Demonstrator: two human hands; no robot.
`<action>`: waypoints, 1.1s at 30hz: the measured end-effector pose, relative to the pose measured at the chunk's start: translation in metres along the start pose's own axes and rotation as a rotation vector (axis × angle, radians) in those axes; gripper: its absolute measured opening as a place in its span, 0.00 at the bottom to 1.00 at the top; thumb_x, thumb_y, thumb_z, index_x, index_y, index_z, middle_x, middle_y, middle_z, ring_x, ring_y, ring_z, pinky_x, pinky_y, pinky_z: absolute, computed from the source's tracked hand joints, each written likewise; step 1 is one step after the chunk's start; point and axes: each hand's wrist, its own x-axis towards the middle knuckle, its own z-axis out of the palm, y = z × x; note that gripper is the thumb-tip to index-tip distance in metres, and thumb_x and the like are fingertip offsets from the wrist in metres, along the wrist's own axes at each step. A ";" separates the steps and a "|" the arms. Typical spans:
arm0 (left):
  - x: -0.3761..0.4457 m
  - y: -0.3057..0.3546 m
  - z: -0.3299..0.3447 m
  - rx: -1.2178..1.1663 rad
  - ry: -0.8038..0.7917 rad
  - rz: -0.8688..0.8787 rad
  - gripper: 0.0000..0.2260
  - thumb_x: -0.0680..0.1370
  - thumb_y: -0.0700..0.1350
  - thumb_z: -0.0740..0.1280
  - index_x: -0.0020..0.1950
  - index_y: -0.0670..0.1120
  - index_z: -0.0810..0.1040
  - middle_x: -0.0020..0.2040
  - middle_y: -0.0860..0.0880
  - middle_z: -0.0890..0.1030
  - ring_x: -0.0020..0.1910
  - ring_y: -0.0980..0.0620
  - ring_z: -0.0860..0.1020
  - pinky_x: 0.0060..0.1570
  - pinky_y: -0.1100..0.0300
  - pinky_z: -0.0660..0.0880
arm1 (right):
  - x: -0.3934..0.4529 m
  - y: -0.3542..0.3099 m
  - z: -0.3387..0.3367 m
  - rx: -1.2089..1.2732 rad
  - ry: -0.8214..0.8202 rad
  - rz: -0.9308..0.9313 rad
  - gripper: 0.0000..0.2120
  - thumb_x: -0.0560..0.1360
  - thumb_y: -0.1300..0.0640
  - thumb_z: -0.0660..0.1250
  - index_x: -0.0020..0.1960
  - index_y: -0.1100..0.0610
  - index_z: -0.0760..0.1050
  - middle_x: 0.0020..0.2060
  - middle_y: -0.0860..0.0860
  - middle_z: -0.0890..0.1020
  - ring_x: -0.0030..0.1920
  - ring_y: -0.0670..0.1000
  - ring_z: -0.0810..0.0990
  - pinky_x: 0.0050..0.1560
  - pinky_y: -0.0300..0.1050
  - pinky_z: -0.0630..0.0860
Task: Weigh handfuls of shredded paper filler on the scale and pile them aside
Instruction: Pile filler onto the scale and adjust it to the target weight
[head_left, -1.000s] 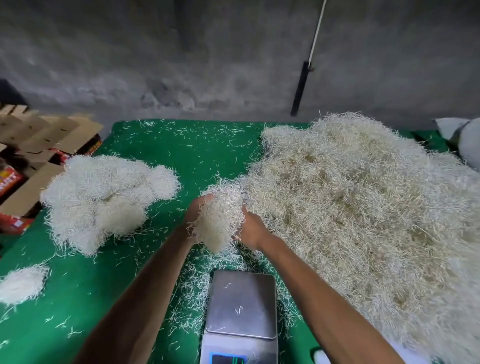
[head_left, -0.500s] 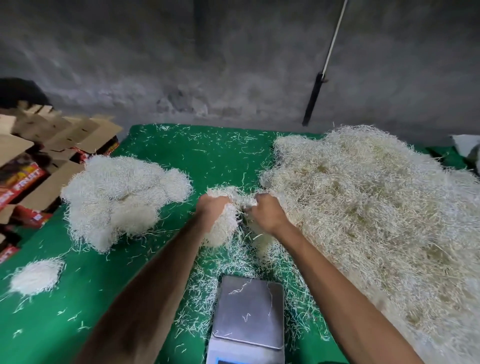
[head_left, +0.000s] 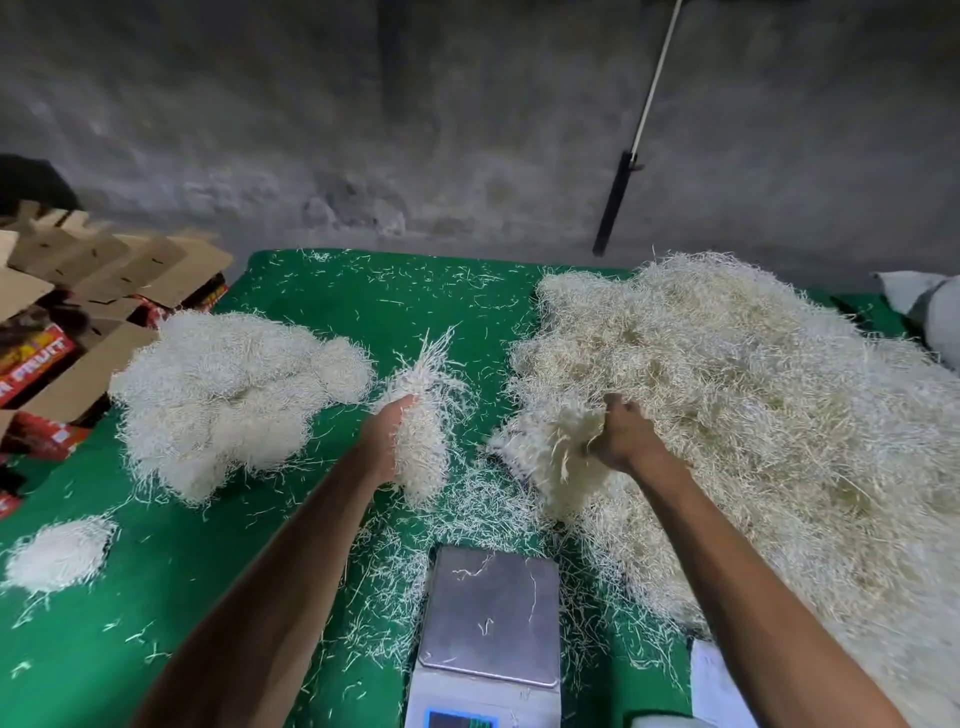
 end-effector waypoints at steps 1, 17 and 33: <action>-0.010 -0.002 0.003 0.028 -0.068 0.033 0.17 0.79 0.53 0.69 0.64 0.47 0.77 0.64 0.44 0.77 0.59 0.45 0.79 0.51 0.53 0.79 | -0.009 -0.005 0.003 -0.185 0.068 -0.017 0.38 0.75 0.56 0.76 0.79 0.56 0.61 0.76 0.59 0.65 0.75 0.64 0.66 0.74 0.63 0.67; -0.058 -0.067 -0.035 -0.032 -0.298 0.081 0.31 0.73 0.63 0.73 0.71 0.53 0.72 0.71 0.47 0.76 0.65 0.47 0.79 0.64 0.44 0.77 | -0.097 -0.014 0.082 0.870 0.333 0.134 0.34 0.78 0.74 0.59 0.82 0.61 0.55 0.60 0.58 0.75 0.34 0.47 0.74 0.24 0.34 0.71; -0.083 -0.162 -0.056 0.643 -0.049 0.015 0.33 0.78 0.47 0.74 0.79 0.44 0.63 0.58 0.34 0.81 0.43 0.47 0.82 0.41 0.58 0.81 | -0.145 0.072 0.143 0.559 -0.023 0.055 0.36 0.80 0.45 0.68 0.80 0.61 0.60 0.67 0.63 0.77 0.56 0.56 0.83 0.57 0.54 0.81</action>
